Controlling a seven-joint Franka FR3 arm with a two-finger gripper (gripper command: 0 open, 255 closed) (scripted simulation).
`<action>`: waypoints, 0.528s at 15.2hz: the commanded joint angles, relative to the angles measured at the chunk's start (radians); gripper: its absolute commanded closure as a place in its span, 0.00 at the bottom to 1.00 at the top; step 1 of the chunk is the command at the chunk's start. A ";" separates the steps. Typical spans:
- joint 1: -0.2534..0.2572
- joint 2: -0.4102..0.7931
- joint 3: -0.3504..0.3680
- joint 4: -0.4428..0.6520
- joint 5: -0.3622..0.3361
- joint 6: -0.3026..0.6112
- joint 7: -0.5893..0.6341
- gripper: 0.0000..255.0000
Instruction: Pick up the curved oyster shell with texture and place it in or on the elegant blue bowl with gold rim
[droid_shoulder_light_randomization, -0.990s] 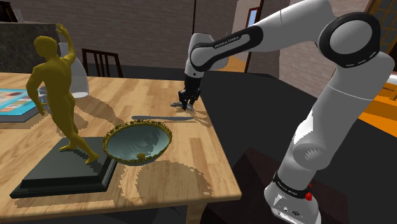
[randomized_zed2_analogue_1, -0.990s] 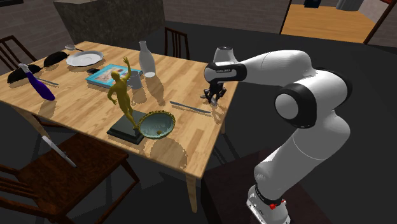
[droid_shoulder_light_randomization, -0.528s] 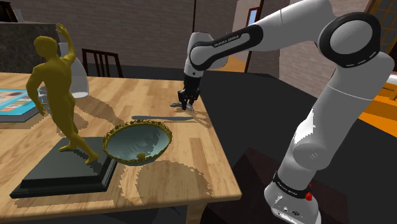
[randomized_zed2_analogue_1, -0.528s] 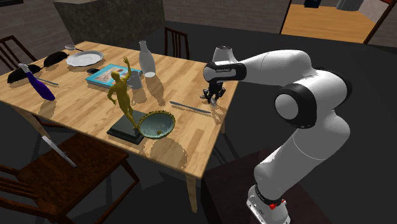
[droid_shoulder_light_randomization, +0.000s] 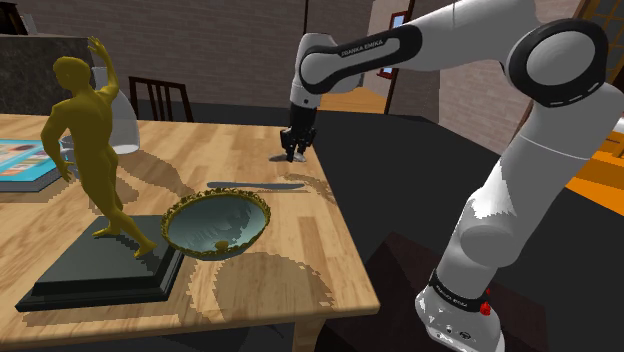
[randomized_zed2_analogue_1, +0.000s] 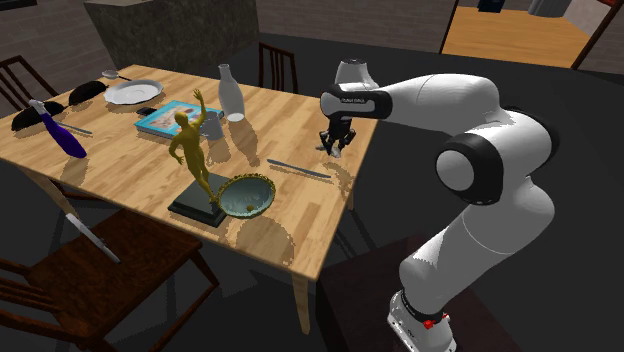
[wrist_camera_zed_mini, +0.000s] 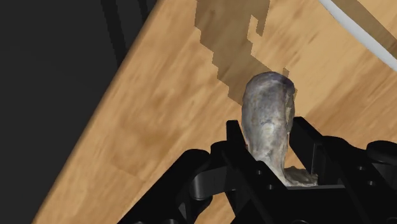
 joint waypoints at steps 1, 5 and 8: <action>0.000 -0.005 0.000 0.023 -0.001 -0.028 0.003 1.00; -0.001 -0.013 -0.001 0.068 -0.003 -0.081 0.007 1.00; -0.001 -0.017 -0.002 0.104 -0.004 -0.121 0.010 1.00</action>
